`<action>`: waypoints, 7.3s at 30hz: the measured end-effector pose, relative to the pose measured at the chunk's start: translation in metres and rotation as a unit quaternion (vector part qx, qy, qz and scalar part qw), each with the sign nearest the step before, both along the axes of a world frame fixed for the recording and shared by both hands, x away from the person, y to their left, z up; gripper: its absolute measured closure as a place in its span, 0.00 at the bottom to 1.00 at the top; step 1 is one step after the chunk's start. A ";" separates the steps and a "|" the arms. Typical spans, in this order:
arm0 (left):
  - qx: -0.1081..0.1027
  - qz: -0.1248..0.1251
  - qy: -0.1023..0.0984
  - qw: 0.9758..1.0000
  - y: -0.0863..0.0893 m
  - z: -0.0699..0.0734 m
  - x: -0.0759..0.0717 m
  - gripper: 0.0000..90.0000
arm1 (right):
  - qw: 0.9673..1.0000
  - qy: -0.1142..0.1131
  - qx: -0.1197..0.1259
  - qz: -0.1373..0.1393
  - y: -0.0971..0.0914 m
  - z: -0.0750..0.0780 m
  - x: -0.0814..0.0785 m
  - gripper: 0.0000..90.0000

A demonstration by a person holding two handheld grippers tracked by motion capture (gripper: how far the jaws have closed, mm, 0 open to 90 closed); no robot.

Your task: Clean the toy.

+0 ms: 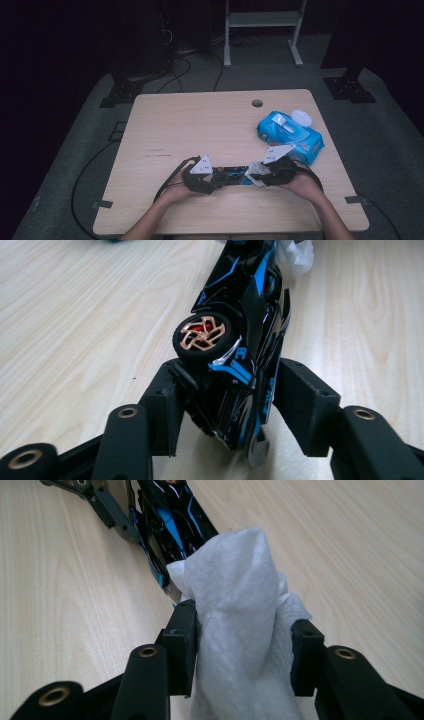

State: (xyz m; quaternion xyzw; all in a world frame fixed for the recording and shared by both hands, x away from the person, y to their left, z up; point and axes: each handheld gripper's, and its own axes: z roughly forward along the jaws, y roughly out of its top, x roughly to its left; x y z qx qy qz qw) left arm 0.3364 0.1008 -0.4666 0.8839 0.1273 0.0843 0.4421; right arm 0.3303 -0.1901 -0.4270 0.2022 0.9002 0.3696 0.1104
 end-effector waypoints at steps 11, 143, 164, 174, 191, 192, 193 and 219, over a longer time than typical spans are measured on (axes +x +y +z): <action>-0.009 -0.006 0.000 1.000 0.002 0.004 -0.004 0.52 | 0.999 0.004 0.041 -0.030 -0.008 0.015 -0.009 0.83; -0.029 -0.030 0.008 0.999 0.000 0.003 -0.008 0.64 | 0.989 -0.045 0.024 -0.138 0.044 0.013 -0.031 0.93; -0.025 -0.032 0.006 0.999 0.001 0.002 -0.007 0.64 | 0.982 -0.029 0.052 -0.179 0.025 0.010 -0.025 0.93; -0.025 -0.031 0.006 0.999 0.000 0.002 -0.007 0.64 | 0.984 -0.028 0.050 -0.170 0.025 0.010 -0.024 0.93; -0.018 -0.033 0.001 0.999 0.001 0.002 -0.008 0.64 | 0.981 -0.026 0.052 -0.187 0.015 0.010 -0.019 0.93; -0.021 -0.032 0.004 0.999 0.001 0.002 -0.007 0.64 | 0.981 -0.024 0.052 -0.186 0.017 0.011 -0.020 0.93; -0.021 -0.032 0.004 0.999 0.001 0.002 -0.007 0.64 | 0.981 -0.024 0.052 -0.186 0.017 0.011 -0.020 0.93; -0.015 -0.032 -0.002 0.999 0.001 0.002 -0.008 0.64 | 0.984 -0.002 0.077 -0.164 0.010 0.014 -0.019 0.93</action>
